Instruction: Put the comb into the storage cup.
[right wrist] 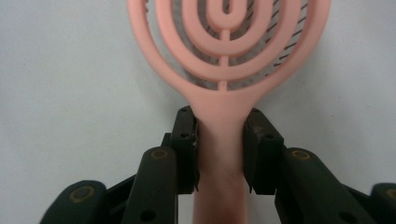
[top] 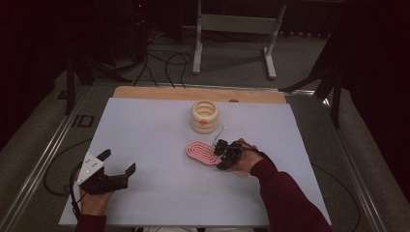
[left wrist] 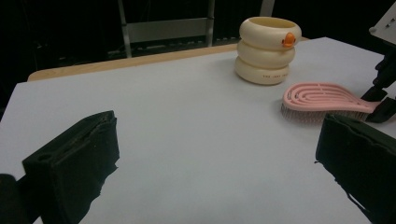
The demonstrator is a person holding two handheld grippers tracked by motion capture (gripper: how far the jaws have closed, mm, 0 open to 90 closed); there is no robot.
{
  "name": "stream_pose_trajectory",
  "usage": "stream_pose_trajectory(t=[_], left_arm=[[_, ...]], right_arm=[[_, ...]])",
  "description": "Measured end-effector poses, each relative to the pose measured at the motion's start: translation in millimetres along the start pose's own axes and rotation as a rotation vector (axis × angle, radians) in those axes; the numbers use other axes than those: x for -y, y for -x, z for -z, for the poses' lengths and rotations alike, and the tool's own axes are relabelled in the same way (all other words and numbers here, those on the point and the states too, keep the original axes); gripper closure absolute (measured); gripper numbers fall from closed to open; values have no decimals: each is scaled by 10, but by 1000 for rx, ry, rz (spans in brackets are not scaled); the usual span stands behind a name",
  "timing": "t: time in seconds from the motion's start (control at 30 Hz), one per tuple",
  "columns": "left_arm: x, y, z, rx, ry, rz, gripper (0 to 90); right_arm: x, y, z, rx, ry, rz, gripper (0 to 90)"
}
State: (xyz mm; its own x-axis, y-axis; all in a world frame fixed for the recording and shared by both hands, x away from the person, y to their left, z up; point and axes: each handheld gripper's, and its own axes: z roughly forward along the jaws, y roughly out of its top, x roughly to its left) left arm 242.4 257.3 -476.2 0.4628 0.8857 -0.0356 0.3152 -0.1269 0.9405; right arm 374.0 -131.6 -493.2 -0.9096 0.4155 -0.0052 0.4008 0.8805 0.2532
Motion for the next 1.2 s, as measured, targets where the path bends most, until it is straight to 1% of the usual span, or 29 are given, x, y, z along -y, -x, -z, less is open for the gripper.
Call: stream_pose_trajectory(t=[0.03,0.3,0.57,0.7,0.9,1.0,1.2], left_arm=[[0,1,-2,-2,0,1,1],[-1,-6,4,-4,1,2,1],[-2,-4,3,-5,0,3,1],[-2,-3,2,-5,1,4,1],[-3,-5,4,-5,0,3,1],[-2,-3,1,-6,0,3,1],[-1,0,-3,-6,-4,-1,1]], right_arm=[[-2,-7,0,7,0,11,692],[-3,-18,1,13,-3,12,693],[-6,-27,5,15,-6,2,695],[3,-20,5,13,0,6,696],[9,-15,9,6,-1,-11,696],[14,-24,7,17,6,-8,697],[40,-35,9,31,32,-18,700]])
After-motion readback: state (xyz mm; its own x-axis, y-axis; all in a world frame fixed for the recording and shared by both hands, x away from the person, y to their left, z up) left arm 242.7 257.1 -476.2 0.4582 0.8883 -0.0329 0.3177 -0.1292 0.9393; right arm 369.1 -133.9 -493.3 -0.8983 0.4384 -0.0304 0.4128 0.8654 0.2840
